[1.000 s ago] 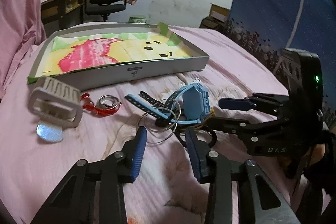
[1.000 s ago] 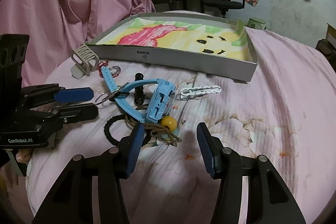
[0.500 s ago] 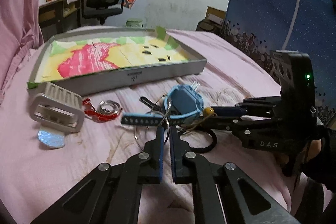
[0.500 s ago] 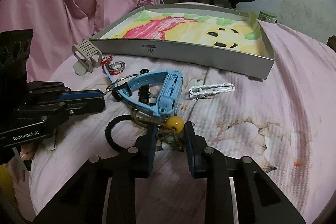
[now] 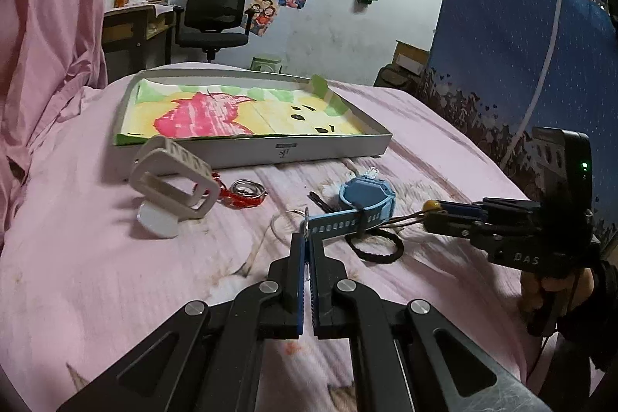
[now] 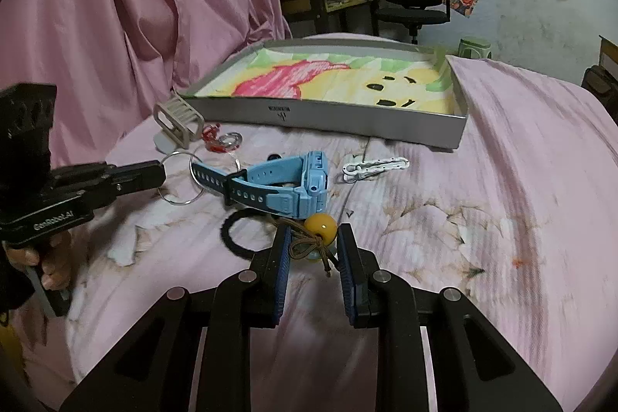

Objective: Organize jewelry
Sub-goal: 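Carry the keychain and rings into the grey tray and open both tools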

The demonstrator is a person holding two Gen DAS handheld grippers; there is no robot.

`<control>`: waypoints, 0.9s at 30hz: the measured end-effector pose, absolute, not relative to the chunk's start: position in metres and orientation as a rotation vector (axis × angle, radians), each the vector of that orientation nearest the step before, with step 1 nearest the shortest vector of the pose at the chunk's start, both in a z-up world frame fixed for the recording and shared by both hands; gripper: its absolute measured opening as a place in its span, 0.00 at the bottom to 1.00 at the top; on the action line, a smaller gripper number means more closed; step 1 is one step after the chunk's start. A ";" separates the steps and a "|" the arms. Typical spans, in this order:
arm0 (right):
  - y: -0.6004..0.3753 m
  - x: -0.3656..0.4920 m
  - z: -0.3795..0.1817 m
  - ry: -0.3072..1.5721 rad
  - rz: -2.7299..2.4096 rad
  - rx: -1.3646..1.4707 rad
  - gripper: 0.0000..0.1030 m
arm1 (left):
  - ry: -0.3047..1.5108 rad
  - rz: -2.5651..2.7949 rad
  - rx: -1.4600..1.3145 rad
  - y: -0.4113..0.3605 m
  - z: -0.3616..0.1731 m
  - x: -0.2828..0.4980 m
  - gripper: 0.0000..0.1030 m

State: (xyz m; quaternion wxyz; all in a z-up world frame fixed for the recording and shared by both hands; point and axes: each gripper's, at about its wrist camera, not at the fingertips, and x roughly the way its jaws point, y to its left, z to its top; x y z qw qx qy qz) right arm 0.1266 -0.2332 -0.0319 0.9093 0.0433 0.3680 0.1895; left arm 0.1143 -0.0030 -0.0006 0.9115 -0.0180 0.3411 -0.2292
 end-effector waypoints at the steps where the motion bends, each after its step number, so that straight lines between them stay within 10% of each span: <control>1: -0.234 0.123 -0.029 0.753 0.391 0.093 0.21 | 0.698 -0.470 -0.038 -0.001 0.001 0.113 0.03; 27: -0.200 0.186 0.032 0.585 0.370 0.116 0.21 | 0.543 -0.391 -0.045 0.021 0.076 0.207 0.03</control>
